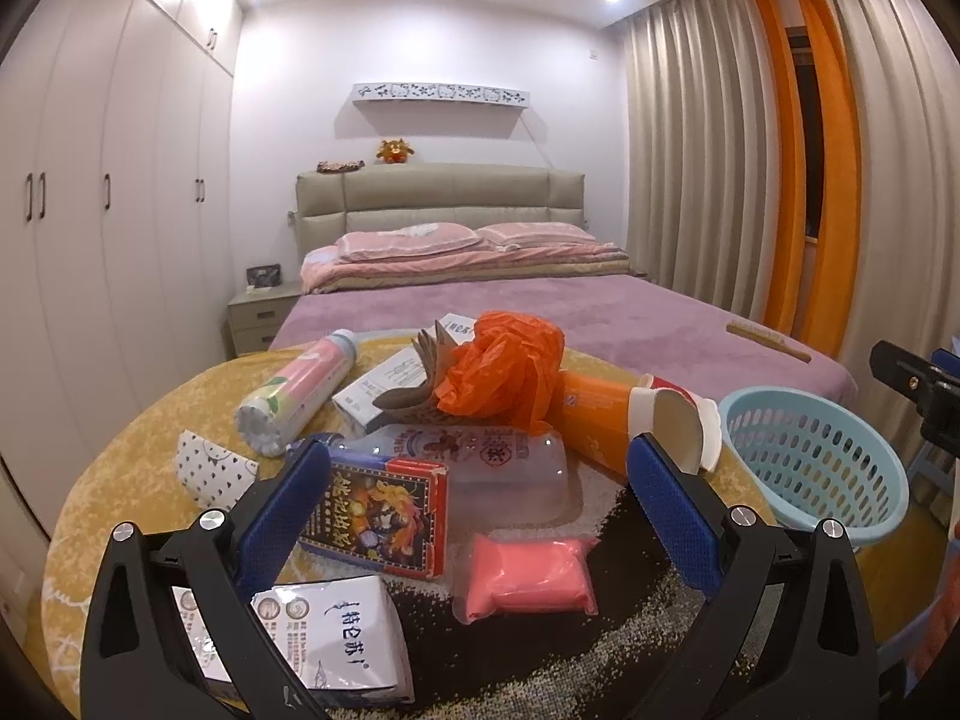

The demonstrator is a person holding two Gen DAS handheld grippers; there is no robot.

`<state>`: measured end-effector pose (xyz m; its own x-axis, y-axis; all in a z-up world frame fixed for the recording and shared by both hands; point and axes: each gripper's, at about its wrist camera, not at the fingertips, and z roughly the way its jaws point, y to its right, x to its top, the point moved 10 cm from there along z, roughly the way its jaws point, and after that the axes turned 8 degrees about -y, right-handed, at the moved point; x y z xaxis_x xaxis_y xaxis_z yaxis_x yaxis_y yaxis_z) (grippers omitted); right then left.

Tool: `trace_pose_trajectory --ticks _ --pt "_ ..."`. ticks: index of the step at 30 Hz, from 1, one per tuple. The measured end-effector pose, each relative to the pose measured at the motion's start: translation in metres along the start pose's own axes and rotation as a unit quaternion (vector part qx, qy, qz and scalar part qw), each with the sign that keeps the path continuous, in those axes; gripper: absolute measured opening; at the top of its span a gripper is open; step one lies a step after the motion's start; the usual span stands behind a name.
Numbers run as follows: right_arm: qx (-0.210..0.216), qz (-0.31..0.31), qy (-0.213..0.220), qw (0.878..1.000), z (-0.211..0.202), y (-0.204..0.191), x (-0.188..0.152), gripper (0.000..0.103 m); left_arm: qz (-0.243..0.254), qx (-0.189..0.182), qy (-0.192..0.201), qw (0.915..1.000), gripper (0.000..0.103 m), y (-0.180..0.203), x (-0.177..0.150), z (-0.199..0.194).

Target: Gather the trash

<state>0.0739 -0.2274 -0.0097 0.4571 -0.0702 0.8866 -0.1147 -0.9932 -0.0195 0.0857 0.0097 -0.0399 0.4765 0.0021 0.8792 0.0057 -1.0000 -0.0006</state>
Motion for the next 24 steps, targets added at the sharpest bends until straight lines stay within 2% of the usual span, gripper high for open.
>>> trace_pose_trajectory --ticks 13,24 --pt "0.002 -0.003 0.009 1.0 0.0 0.008 0.003 0.09 0.003 0.005 -0.014 0.9999 0.096 0.001 -0.002 0.005" --pt "0.017 -0.01 0.027 0.999 -0.001 0.01 0.009 0.09 0.054 0.002 -0.019 0.9984 0.096 0.025 0.002 -0.001"
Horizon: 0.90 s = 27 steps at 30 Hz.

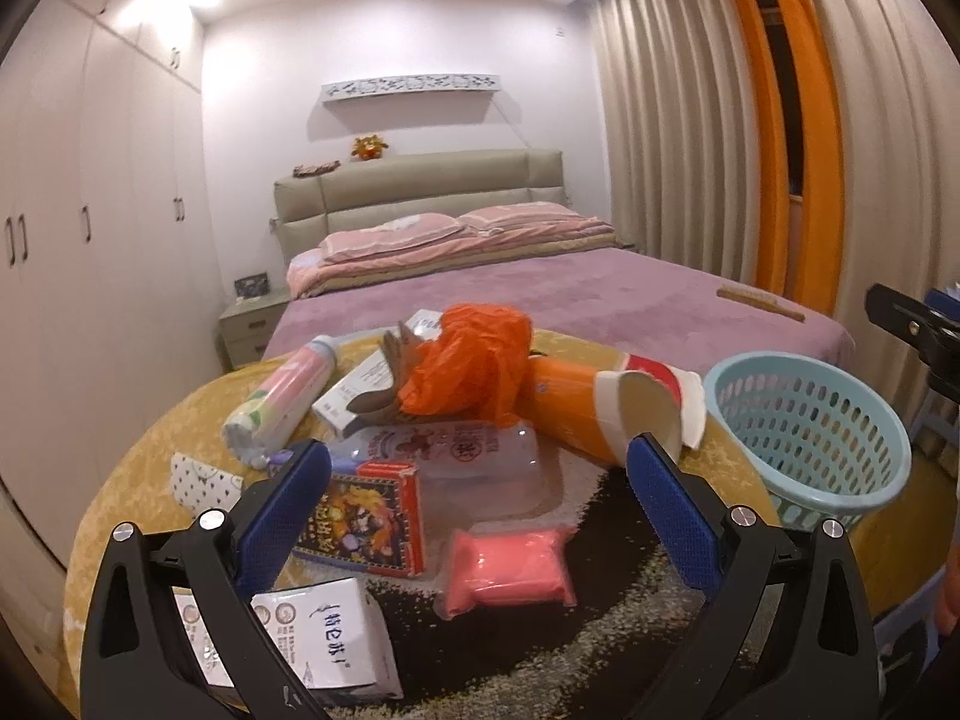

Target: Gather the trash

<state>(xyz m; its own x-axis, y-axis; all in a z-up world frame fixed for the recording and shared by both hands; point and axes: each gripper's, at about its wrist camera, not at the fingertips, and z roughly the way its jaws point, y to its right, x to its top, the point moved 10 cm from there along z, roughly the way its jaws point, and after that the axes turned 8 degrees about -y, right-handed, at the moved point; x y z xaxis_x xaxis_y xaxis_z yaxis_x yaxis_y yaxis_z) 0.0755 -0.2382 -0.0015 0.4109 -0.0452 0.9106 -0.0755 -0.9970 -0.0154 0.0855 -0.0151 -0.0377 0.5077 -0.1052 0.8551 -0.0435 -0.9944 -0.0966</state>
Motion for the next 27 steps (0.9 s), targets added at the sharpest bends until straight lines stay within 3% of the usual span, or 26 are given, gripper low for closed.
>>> trace_pose_trajectory --ticks 10,12,27 --pt "0.012 0.013 0.009 1.0 -0.001 0.014 0.006 0.085 -0.021 -0.019 -0.011 0.9995 0.096 0.0 0.015 -0.002" --pt "0.013 0.016 0.01 1.0 -0.002 0.018 0.007 0.081 -0.027 -0.018 -0.008 0.9994 0.096 -0.003 0.019 -0.005" --pt "0.015 0.008 0.011 1.0 -0.011 0.011 0.012 0.079 -0.056 -0.006 0.006 0.9984 0.096 -0.042 0.025 -0.024"
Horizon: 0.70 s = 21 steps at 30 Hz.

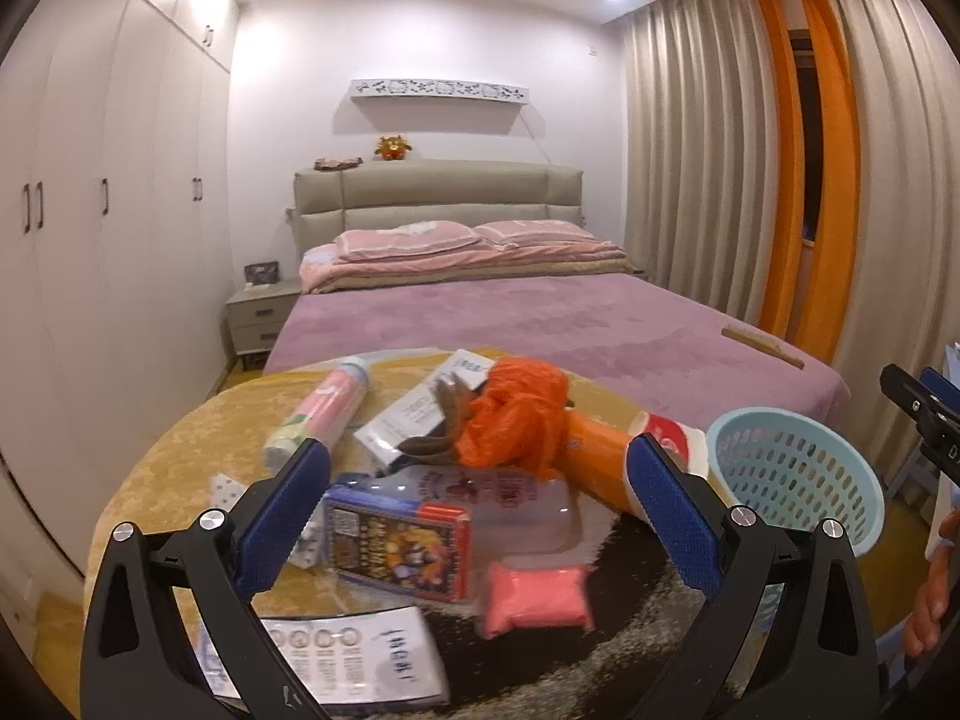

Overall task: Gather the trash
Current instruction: 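Grasp the white-blue milk carton with the left tool while the right tool grasps the pink packet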

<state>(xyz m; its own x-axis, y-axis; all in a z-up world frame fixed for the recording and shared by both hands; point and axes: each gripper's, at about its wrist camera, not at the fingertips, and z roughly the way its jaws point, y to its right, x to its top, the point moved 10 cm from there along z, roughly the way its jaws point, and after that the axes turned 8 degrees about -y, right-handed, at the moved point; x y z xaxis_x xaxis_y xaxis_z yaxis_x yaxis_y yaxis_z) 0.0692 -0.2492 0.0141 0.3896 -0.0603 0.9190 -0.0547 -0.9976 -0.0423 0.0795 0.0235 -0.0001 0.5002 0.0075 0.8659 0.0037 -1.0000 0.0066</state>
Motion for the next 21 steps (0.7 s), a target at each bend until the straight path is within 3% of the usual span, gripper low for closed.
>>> trace_pose_trajectory --ticks 2,7,11,13,19,21 --pt "0.005 -0.005 -0.001 1.0 -0.001 -0.006 0.001 0.078 -0.003 0.004 -0.002 1.0 0.096 -0.008 -0.002 -0.001" --pt "0.035 -0.001 -0.018 0.999 0.004 -0.016 -0.003 0.064 -0.003 0.023 -0.02 0.9995 0.096 -0.041 -0.012 -0.008" --pt "0.06 0.005 -0.05 0.997 0.018 -0.03 -0.012 0.045 0.001 0.039 -0.038 0.9985 0.096 -0.073 -0.027 -0.013" --pt "0.069 0.001 -0.061 0.996 0.023 -0.041 -0.017 0.045 -0.002 0.042 -0.054 0.9977 0.096 -0.093 -0.035 -0.012" --pt "0.107 -0.026 -0.099 0.989 0.039 -0.086 -0.03 0.045 -0.032 -0.004 -0.113 0.9931 0.096 -0.136 -0.059 0.005" --pt "0.125 -0.037 -0.116 0.985 0.044 -0.107 -0.038 0.052 -0.038 -0.023 -0.132 0.9902 0.096 -0.142 -0.067 0.016"
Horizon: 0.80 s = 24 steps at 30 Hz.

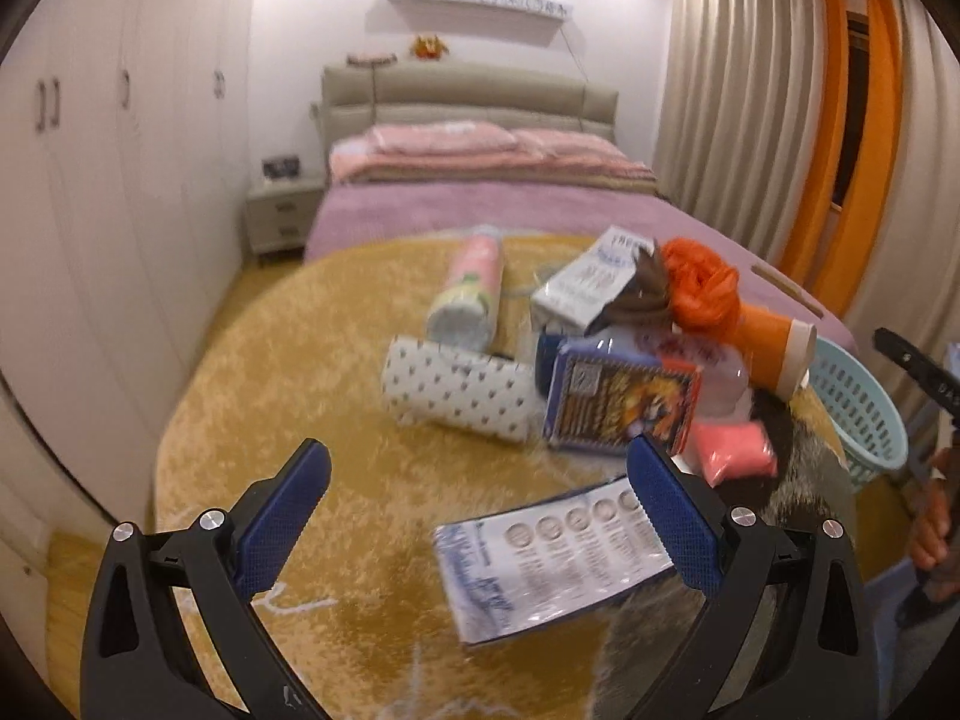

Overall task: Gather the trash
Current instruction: 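Grasp the white-blue milk carton with the left tool while the right tool grasps the pink packet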

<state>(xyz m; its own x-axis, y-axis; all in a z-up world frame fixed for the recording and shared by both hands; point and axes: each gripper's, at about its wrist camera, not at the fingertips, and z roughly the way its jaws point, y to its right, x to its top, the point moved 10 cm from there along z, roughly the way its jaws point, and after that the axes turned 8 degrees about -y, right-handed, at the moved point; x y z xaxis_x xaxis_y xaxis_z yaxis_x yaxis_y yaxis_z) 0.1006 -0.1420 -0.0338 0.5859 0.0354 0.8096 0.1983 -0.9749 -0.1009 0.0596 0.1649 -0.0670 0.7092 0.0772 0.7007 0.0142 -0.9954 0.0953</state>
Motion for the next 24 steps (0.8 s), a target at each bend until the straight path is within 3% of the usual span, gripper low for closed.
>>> trace_pose_trajectory --ticks 2,8,12,16,21,24 --pt "0.018 -0.01 -0.013 1.0 0.009 -0.016 -0.005 0.058 0.0 -0.011 -0.015 0.9998 0.096 -0.005 -0.001 0.011" --pt "0.041 -0.044 -0.056 0.997 0.032 -0.057 -0.021 0.059 0.052 -0.034 -0.064 0.996 0.096 0.01 -0.011 0.038" --pt "0.052 -0.058 -0.078 0.994 0.042 -0.074 -0.032 0.059 0.093 -0.04 -0.11 0.9887 0.096 0.026 -0.026 0.056" --pt "0.06 -0.069 -0.099 0.991 0.05 -0.082 -0.041 0.059 0.089 -0.096 -0.141 0.9814 0.09 0.036 -0.037 0.044" --pt "0.073 -0.071 -0.123 0.987 0.063 -0.091 -0.047 0.059 0.159 -0.084 -0.161 0.9703 0.092 0.061 -0.062 0.028" --pt "0.075 -0.078 -0.131 0.985 0.07 -0.096 -0.05 0.059 0.173 -0.073 -0.155 0.9699 0.093 0.067 -0.061 0.03"
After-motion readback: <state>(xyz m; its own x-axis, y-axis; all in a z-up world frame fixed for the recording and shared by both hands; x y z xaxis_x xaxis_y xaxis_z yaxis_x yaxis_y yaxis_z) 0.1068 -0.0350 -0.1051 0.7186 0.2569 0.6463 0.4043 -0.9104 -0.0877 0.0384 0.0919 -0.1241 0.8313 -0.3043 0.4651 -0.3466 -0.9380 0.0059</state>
